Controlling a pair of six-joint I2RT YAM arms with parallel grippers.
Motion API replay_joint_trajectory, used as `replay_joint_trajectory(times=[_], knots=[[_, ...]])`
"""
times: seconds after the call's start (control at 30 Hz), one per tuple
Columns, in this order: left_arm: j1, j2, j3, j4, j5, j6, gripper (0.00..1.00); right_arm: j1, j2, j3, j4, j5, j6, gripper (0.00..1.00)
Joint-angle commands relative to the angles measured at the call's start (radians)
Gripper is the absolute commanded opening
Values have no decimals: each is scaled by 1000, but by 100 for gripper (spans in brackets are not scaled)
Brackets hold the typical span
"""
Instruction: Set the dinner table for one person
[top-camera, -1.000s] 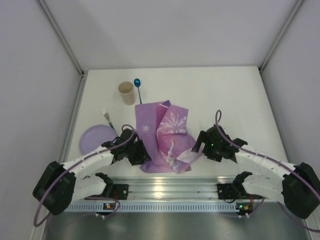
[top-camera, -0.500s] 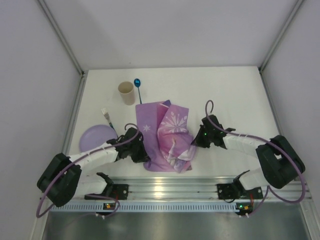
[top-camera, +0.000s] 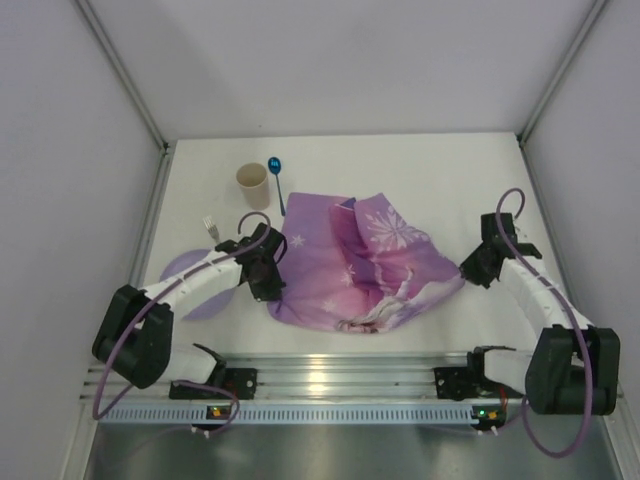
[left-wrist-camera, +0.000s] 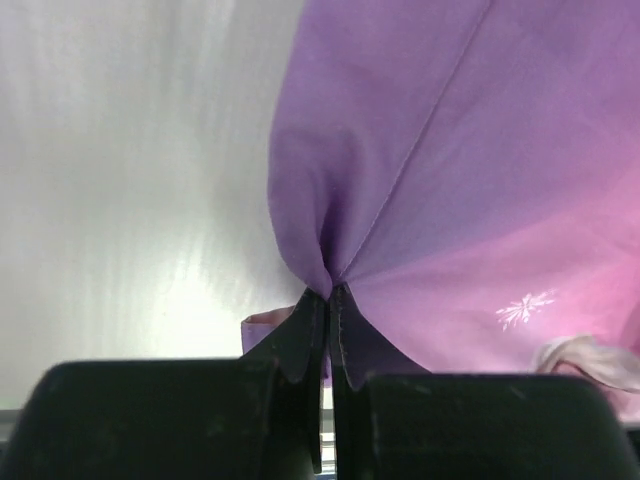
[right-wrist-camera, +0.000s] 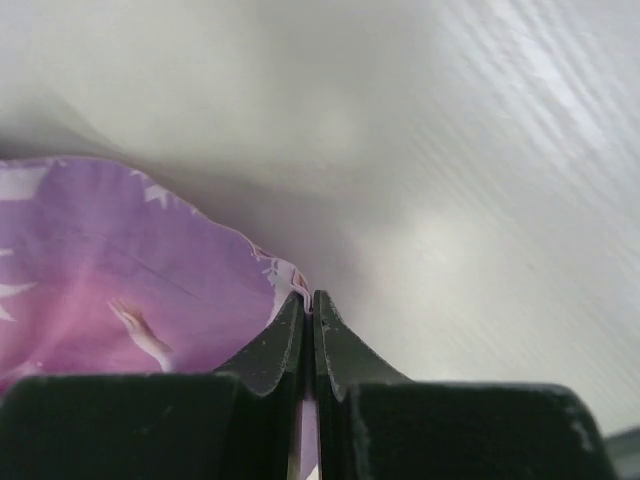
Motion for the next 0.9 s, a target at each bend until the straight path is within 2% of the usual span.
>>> replay_joint_trajectory(times=[0.0,0.17,0.27,0.4,0.5,0.63,0.7,0.83,0.87], knots=[[34,-6,72,-165,-74,27,0,-35,-46,29,-237,203,-7,0],[62,-102,78,-329,-171,-112,0,-71,-77,55,-337,281,44,0],[62,-176,60,-454,-232,-247,0,-135,-74,82,-415,284,95,0],[62,-288,18,-510,-251,-339,0,-186,-76,79,-506,246,190,0],[62,-332,-6,-529,-223,-366,0,-204,-108,69,-532,225,216,0],[60,-386,-106,-429,-145,-340,0,-204,-184,46,-530,214,237,0],[59,-401,-161,-402,-131,-335,0,-204,-217,41,-599,238,248,0],[53,-437,-155,-418,-162,-373,0,-204,-327,55,-677,251,240,0],[53,-434,-160,-397,-163,-360,0,-204,-350,56,-685,213,244,0]])
